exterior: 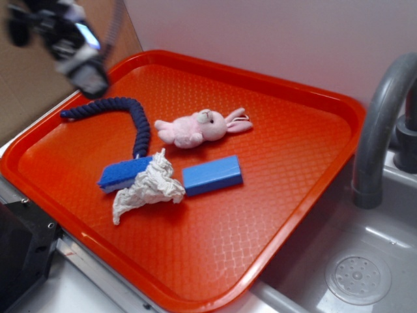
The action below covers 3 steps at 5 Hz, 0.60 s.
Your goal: Grab the blue block.
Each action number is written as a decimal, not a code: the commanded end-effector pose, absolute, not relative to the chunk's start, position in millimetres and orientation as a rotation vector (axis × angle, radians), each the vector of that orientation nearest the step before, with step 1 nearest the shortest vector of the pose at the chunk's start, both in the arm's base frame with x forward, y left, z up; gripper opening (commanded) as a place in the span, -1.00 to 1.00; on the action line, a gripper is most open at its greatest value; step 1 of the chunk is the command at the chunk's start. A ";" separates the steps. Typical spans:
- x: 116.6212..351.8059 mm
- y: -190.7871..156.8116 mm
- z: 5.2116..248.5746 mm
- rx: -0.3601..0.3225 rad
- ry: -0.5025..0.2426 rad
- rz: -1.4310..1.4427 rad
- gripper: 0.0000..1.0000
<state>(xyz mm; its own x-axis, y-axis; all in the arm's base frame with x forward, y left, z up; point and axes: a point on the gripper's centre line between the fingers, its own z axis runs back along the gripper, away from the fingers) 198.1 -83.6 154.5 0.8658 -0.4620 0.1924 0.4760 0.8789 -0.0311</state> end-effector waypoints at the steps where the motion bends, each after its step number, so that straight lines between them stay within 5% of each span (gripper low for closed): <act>1: 234.1 -116.9 103.1 -0.090 -0.144 -0.565 1.00; 3: 233.7 -141.8 51.6 -0.067 -0.058 -0.672 1.00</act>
<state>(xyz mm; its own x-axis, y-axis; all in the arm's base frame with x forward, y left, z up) 232.1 -132.2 40.3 0.7953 -0.6057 0.0244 0.6062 0.7939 -0.0473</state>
